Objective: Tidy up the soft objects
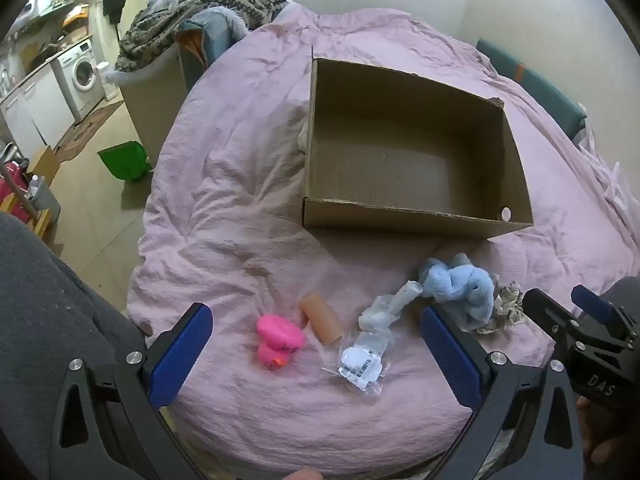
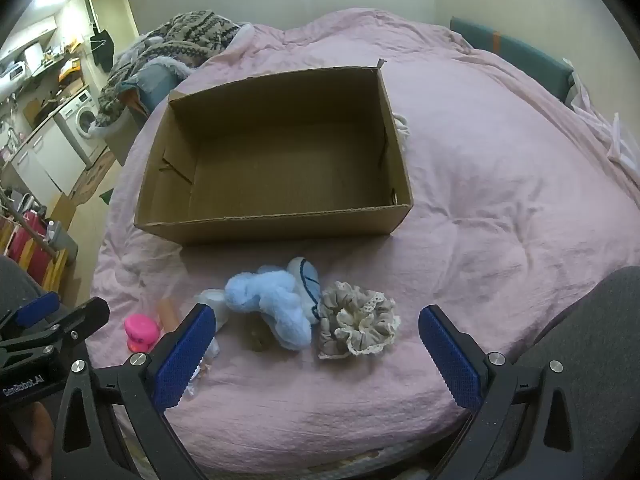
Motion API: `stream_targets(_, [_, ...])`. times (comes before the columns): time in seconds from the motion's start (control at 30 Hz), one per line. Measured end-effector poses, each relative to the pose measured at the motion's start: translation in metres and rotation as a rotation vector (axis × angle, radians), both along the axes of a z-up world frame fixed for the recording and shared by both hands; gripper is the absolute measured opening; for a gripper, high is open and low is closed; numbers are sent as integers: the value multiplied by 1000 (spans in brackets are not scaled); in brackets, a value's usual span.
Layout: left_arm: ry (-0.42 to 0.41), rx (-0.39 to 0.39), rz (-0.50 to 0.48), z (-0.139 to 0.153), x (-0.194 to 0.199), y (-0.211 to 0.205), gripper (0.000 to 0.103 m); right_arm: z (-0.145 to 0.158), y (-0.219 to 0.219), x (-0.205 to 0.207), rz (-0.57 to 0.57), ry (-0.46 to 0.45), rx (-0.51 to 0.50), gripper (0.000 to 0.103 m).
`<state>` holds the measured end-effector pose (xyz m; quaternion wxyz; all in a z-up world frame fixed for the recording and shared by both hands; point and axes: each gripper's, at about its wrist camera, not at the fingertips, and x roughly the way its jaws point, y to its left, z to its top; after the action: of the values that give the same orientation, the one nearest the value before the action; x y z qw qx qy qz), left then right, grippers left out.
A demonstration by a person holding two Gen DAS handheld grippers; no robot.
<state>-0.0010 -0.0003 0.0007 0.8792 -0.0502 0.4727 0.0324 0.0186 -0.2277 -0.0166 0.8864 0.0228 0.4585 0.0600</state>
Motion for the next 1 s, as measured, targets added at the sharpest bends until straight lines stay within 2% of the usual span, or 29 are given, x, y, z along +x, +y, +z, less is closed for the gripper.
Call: stream_targets(1.0, [14,-8,0,-3,2,0,103,-2,1,0,-2,9,-3,103])
